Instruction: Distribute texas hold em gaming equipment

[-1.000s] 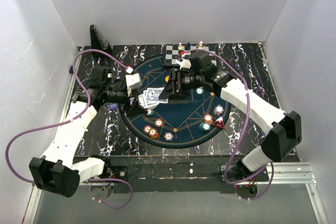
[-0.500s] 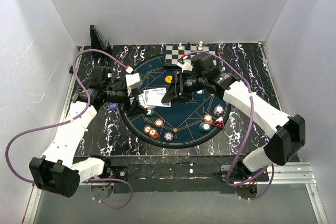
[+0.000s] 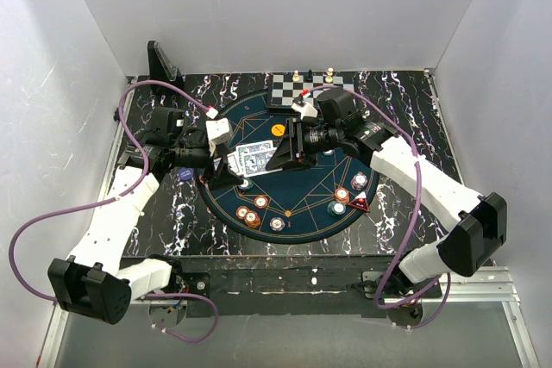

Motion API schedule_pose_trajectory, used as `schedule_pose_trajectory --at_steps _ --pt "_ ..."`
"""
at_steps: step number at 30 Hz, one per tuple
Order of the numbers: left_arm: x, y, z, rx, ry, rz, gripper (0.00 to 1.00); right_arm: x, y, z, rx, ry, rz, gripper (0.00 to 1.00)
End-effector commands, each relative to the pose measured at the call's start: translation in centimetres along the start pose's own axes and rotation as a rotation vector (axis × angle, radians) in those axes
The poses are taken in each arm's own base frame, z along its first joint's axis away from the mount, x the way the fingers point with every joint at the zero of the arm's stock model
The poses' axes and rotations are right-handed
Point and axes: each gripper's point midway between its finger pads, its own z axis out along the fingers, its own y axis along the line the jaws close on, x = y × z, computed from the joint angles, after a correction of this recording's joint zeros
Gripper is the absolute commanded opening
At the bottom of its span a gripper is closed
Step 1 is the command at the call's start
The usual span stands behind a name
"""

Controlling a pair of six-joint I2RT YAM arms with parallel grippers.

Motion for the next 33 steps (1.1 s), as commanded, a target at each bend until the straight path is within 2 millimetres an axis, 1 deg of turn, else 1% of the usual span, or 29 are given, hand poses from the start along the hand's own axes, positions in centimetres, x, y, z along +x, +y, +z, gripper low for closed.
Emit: schedule_pose_trajectory --at_steps 1,6,9,13,14,17,19,26,29,33 --pt "-2.6 -0.2 -1.0 -0.023 -0.059 0.065 0.00 0.4 1.1 -0.8 -0.042 -0.002 -0.015 0.44" --pt "-2.3 0.1 -0.8 -0.032 -0.055 0.060 0.00 0.4 0.9 -1.1 -0.038 -0.009 -0.006 0.43" --pt "-2.2 0.2 -0.8 -0.036 -0.053 0.061 0.00 0.5 1.0 -1.2 -0.041 -0.007 0.003 0.39" --pt "-2.2 0.2 -0.8 -0.037 -0.053 0.061 0.00 0.4 1.0 -1.4 -0.046 -0.015 0.012 0.37" --pt "-2.2 0.2 -0.8 -0.036 -0.053 0.061 0.00 0.4 0.9 -1.5 -0.046 -0.016 0.020 0.36" --pt "-2.2 0.2 -0.8 -0.039 -0.051 0.061 0.00 0.4 1.2 -1.7 -0.078 -0.021 0.033 0.27" --pt "-2.1 0.2 -0.8 -0.037 -0.049 0.057 0.00 0.4 1.2 -1.8 -0.092 -0.016 0.046 0.24" --pt "-2.1 0.4 -0.7 -0.043 -0.050 0.052 0.00 0.7 1.2 -2.0 -0.106 0.002 0.061 0.22" --pt "-2.0 0.5 -0.7 -0.046 -0.050 0.048 0.00 0.8 1.5 -2.3 -0.115 0.014 0.059 0.18" --pt "-1.9 0.6 -0.6 -0.048 -0.048 0.036 0.00 0.9 2.3 -3.1 -0.145 0.010 0.034 0.12"
